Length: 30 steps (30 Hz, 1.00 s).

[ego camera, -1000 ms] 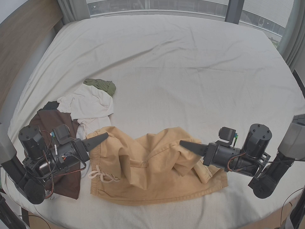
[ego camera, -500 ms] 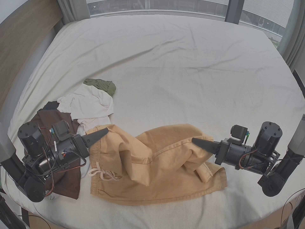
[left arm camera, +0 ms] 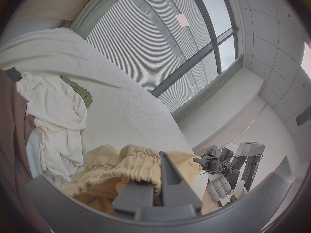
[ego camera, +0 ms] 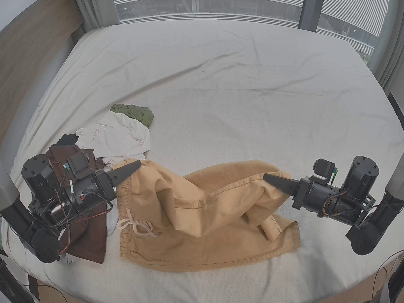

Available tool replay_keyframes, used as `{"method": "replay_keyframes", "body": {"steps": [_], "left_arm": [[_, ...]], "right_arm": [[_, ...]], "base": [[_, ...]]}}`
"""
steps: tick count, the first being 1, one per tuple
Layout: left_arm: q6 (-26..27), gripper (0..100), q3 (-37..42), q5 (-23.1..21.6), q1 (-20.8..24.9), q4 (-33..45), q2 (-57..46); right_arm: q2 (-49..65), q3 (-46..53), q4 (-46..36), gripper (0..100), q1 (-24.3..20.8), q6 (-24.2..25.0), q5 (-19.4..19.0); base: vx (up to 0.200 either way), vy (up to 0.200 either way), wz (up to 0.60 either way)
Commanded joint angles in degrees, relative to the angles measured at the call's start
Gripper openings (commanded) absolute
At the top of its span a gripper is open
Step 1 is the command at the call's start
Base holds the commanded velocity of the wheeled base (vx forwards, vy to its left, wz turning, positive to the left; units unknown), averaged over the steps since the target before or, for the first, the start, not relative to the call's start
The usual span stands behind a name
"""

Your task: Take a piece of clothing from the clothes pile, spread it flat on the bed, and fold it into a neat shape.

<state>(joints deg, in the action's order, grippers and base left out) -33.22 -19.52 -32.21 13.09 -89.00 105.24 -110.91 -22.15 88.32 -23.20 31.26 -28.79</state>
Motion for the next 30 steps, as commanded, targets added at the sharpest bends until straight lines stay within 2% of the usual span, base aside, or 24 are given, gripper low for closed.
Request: {"method": "replay_keyframes", "body": {"steps": [1,25,30], "left_arm": [[0.0,0,-0.1,0.0,0.0,0.0,-0.7],[-0.1,0,-3.6,0.8,-1.9,-0.1,-0.7],[-0.2,0,-3.7,0.8,-2.0,-0.1,-0.7]], "right_arm": [[0.3,-0.3,0.0,0,0.9,0.0,0.0],[2.0,-0.9,0.0,0,5.2,0.1,-1.0],[2.5,-1.1,0.0,0,7.1,0.2,-2.6]], "base": [[0.000,0.000,0.00],[0.000,0.000,0.00],[0.000,0.000,0.00]]}}
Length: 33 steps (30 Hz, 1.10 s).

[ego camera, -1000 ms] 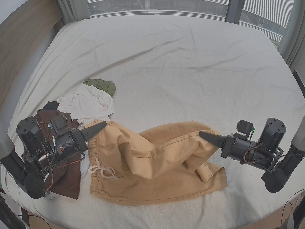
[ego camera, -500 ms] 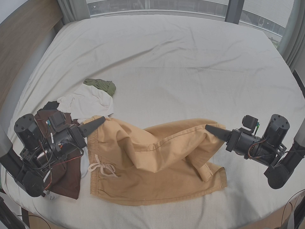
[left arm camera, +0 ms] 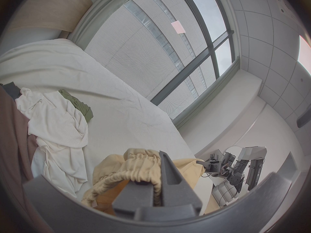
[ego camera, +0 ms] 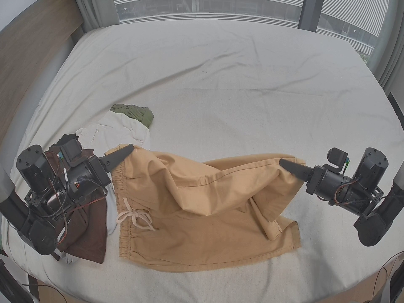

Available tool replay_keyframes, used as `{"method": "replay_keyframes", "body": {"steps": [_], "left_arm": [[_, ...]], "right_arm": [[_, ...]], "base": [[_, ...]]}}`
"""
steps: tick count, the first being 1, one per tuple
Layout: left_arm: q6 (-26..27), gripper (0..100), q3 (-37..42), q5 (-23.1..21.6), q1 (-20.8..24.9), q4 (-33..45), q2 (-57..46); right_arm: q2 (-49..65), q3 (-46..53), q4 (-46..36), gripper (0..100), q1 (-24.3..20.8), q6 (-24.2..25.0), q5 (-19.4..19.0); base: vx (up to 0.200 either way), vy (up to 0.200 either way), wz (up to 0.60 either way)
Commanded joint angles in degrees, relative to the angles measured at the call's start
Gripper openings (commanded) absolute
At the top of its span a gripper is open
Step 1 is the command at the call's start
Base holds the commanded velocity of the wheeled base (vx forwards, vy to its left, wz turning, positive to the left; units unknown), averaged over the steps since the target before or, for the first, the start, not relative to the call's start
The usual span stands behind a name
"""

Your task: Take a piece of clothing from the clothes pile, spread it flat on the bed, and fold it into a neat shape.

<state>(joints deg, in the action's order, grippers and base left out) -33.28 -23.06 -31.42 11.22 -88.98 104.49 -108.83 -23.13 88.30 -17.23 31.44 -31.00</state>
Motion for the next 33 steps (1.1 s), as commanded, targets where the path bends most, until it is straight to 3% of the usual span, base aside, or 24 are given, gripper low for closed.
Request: {"method": "replay_keyframes", "body": {"steps": [1,17,23,33], "left_arm": [[-0.1,0,-0.1,0.0,-0.1,-0.1,0.1],[-1.1,0,0.2,0.0,-1.2,-0.1,0.1],[-0.9,0,0.7,0.0,-1.3,-0.1,0.0],[-0.9,0,1.2,-0.1,-1.3,-0.1,0.0]], "right_arm": [[0.4,-0.2,0.0,0,1.4,0.0,-0.6],[1.6,-1.5,0.0,0,5.4,0.2,-2.1],[2.8,-2.1,0.0,0,6.2,3.2,-2.9],[2.8,-3.1,0.0,0,8.5,3.5,-3.4]], "base": [[0.000,0.000,0.00],[0.000,0.000,0.00],[0.000,0.000,0.00],[0.000,0.000,0.00]]}}
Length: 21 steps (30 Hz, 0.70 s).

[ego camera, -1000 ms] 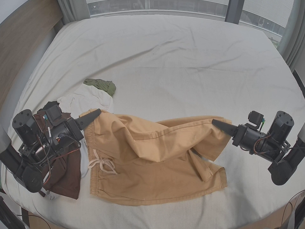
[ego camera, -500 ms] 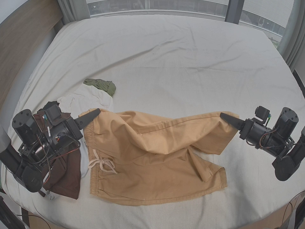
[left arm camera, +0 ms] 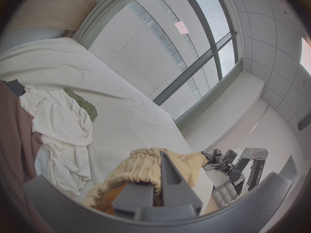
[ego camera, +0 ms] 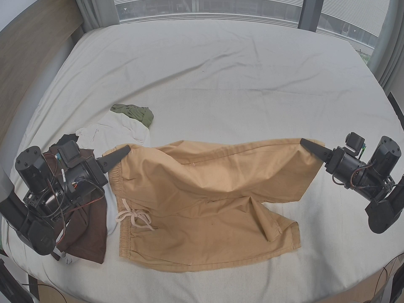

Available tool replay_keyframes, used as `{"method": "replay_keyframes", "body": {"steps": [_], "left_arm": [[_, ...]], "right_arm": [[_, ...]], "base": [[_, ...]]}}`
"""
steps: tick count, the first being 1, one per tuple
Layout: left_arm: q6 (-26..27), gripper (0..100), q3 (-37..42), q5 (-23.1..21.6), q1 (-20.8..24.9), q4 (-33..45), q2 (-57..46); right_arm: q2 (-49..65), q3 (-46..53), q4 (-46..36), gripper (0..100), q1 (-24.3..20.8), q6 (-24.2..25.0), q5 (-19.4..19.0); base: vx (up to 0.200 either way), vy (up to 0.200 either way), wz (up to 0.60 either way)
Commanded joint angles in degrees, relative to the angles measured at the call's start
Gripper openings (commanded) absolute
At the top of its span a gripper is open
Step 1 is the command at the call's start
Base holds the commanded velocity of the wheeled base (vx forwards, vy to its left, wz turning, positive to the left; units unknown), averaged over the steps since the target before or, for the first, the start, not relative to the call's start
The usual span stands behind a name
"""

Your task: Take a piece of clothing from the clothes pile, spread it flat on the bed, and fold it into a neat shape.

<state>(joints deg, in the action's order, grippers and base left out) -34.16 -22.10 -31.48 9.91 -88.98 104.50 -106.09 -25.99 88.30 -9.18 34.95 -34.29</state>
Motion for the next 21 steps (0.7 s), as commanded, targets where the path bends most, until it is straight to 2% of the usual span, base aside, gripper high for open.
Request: {"method": "replay_keyframes", "body": {"steps": [1,16,21], "left_arm": [[0.1,0,0.2,-0.1,0.0,-0.1,-0.1],[0.1,0,-0.1,-0.3,-0.7,-0.1,-0.3],[0.1,0,-0.4,-0.3,-0.9,-0.1,-1.4]], "right_arm": [[0.1,-0.2,0.0,0,0.7,0.0,-0.1],[0.5,-1.1,-0.1,0,2.5,0.1,-1.0],[1.2,-1.9,-0.1,0,3.2,1.6,-1.6]], "base": [[0.000,0.000,0.00],[0.000,0.000,0.00],[0.000,0.000,0.00]]}}
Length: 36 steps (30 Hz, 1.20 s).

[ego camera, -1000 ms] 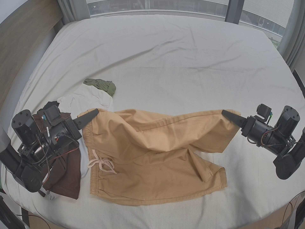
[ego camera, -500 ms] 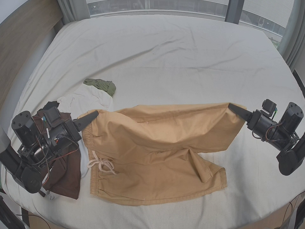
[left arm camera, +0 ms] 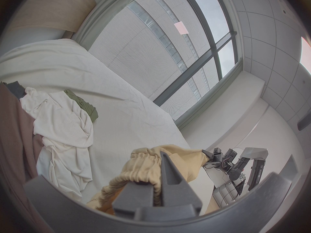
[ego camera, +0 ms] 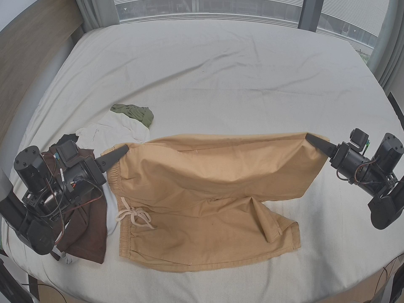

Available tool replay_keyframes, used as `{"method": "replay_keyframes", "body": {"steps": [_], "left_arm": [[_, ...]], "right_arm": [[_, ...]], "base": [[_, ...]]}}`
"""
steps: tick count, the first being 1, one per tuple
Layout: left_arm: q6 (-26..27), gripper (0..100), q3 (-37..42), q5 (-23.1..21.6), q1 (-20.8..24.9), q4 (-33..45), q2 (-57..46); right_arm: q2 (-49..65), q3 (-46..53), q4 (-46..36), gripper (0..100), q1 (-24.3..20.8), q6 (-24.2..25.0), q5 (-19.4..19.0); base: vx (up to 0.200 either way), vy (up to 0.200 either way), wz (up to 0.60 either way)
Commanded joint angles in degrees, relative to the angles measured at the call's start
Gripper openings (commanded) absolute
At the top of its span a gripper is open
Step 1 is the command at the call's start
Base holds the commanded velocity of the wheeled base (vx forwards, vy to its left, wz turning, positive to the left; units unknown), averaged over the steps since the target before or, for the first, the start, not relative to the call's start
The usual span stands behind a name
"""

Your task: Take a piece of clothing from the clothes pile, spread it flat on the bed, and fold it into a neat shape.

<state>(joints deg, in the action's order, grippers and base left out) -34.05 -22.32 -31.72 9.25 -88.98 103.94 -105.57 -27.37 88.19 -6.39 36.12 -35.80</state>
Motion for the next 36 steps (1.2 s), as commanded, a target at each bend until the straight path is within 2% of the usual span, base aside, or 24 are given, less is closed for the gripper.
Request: {"method": "replay_keyframes", "body": {"steps": [1,7,9,10,11,15,36], "left_arm": [[-0.1,0,-0.1,-0.2,-0.5,-0.1,-1.1],[1.8,0,2.1,-1.8,-0.8,-0.1,-1.7],[5.3,0,3.7,-3.8,-0.9,-0.1,-1.5],[5.3,0,3.7,-3.8,-0.9,-0.1,-1.5],[8.5,0,4.5,-4.9,-1.0,-0.1,-1.2],[12.0,0,4.6,-6.2,-2.3,-0.1,-0.7],[12.3,0,1.5,-6.4,-5.6,-0.1,0.2]], "right_arm": [[0.9,-0.5,0.1,0,0.6,0.9,-0.1],[2.1,-0.7,0.1,0,0.9,1.5,-0.1],[2.8,-0.8,0.1,0,0.9,1.6,-0.1],[2.8,-0.8,0.1,0,0.9,1.6,-0.1],[3.2,-0.8,0.1,0,0.8,1.9,-0.1],[3.8,-0.8,0.1,0,0.9,2.4,-0.1],[3.7,-0.8,0.1,0,1.6,2.3,-0.1]], "base": [[0.000,0.000,0.00],[0.000,0.000,0.00],[0.000,0.000,0.00],[0.000,0.000,0.00],[0.000,0.000,0.00],[0.000,0.000,0.00],[0.000,0.000,0.00]]}}
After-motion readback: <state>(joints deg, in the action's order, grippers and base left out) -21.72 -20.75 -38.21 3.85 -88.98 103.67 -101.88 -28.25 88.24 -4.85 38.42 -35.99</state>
